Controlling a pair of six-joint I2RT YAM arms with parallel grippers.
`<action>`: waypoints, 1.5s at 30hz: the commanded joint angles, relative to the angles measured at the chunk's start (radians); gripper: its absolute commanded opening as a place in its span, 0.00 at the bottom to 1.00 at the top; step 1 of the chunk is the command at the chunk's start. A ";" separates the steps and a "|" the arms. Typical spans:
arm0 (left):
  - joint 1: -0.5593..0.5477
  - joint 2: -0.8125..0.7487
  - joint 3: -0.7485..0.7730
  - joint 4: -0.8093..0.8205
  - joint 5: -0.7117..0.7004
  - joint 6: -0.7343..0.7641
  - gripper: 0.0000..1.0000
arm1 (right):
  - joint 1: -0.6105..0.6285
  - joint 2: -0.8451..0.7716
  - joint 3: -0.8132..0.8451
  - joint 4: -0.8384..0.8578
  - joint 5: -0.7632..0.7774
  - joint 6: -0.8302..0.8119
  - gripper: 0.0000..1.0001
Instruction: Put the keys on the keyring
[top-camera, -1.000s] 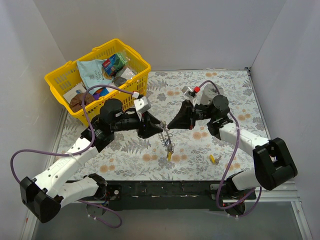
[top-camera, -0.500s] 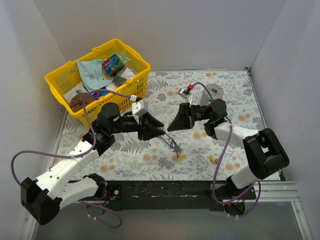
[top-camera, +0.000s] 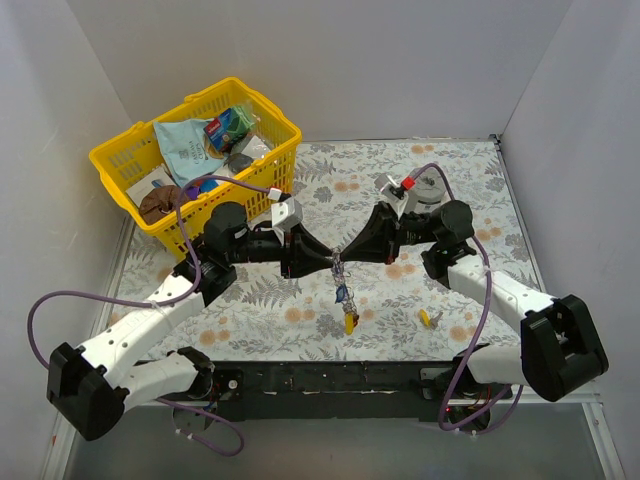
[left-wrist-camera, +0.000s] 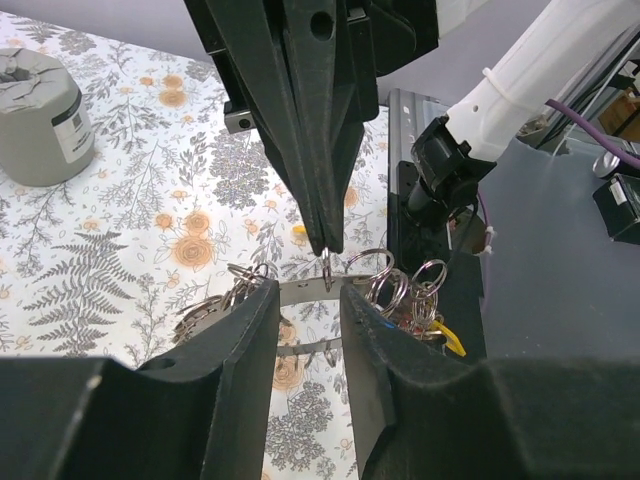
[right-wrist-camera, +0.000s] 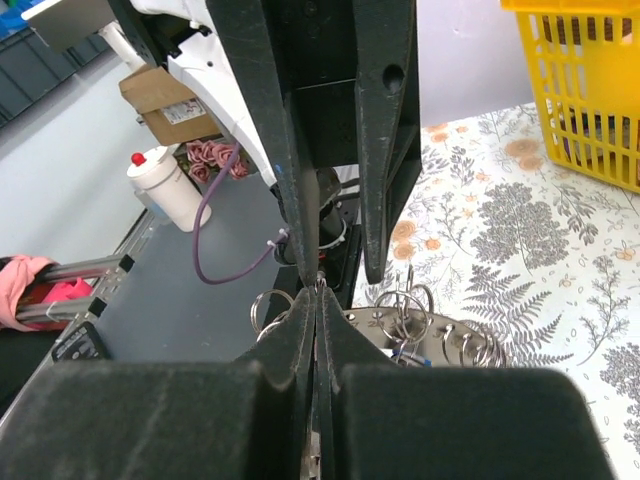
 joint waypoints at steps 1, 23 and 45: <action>0.005 0.014 0.002 0.043 0.054 -0.014 0.30 | -0.003 -0.025 0.024 -0.094 0.036 -0.119 0.01; 0.005 0.091 0.028 0.055 0.095 -0.044 0.06 | -0.003 -0.054 0.015 -0.144 0.066 -0.151 0.01; 0.005 0.022 -0.036 0.131 0.010 -0.089 0.00 | -0.020 -0.126 0.000 -0.295 0.186 -0.254 0.70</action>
